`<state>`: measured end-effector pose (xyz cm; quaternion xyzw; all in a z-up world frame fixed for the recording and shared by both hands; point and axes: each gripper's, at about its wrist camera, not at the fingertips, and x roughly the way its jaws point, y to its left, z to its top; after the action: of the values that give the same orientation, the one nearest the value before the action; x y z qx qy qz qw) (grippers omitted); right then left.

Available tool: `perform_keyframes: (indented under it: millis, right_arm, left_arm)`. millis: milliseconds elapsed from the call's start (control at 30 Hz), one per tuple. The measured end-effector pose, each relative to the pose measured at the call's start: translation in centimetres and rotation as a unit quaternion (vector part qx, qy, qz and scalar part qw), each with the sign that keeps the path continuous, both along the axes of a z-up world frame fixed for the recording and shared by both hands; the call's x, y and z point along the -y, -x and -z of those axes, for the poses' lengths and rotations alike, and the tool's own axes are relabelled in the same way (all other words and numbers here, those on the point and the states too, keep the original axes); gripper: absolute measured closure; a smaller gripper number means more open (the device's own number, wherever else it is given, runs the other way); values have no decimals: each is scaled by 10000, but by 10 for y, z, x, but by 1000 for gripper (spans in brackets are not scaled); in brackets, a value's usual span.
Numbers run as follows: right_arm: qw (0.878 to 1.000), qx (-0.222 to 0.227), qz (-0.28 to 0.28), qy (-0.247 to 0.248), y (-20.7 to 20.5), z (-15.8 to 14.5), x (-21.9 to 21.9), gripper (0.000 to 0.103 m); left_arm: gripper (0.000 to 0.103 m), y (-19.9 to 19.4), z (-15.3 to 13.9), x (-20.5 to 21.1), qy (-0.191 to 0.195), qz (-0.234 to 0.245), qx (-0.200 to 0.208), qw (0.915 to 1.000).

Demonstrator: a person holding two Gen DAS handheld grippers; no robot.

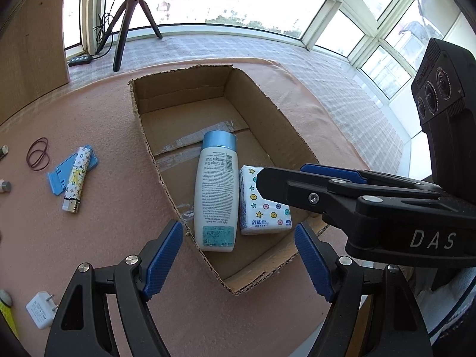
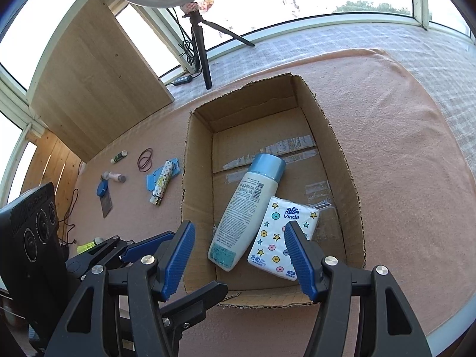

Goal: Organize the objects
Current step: 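Lower the tissue pack into the box beside the bottle and release, then move the left tool back toward the white USB charger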

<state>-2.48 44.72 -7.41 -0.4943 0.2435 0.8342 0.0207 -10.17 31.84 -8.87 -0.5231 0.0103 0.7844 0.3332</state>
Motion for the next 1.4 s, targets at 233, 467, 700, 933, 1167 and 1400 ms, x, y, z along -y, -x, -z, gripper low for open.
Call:
perform_keyframes:
  millis: [233, 467, 700, 933, 1167, 1400]
  right_arm:
    - [9999, -61, -153, 0, 7, -3, 28, 44]
    - [9992, -85, -381, 35, 17, -3, 62, 44]
    - [9976, -95, -660, 186, 27, -2, 101, 44]
    - [9955, 24, -888, 334, 38, 9, 137, 44]
    - [9923, 256, -1097, 514, 49, 29, 170, 44]
    - [9880, 506, -1243, 771, 59, 49, 196, 44]
  left_arm:
    - [23, -2, 0, 43, 56, -303, 16, 9995]
    - [23, -8, 0, 101, 127, -724, 2, 9973]
    - [23, -14, 1, 180, 201, -1287, -7, 9915]
    - [23, -21, 16, 259, 305, -1872, 105, 9818]
    - [24, -24, 33, 301, 311, -2102, 243, 9769]
    - [24, -24, 50, 296, 258, -1908, 400, 9805]
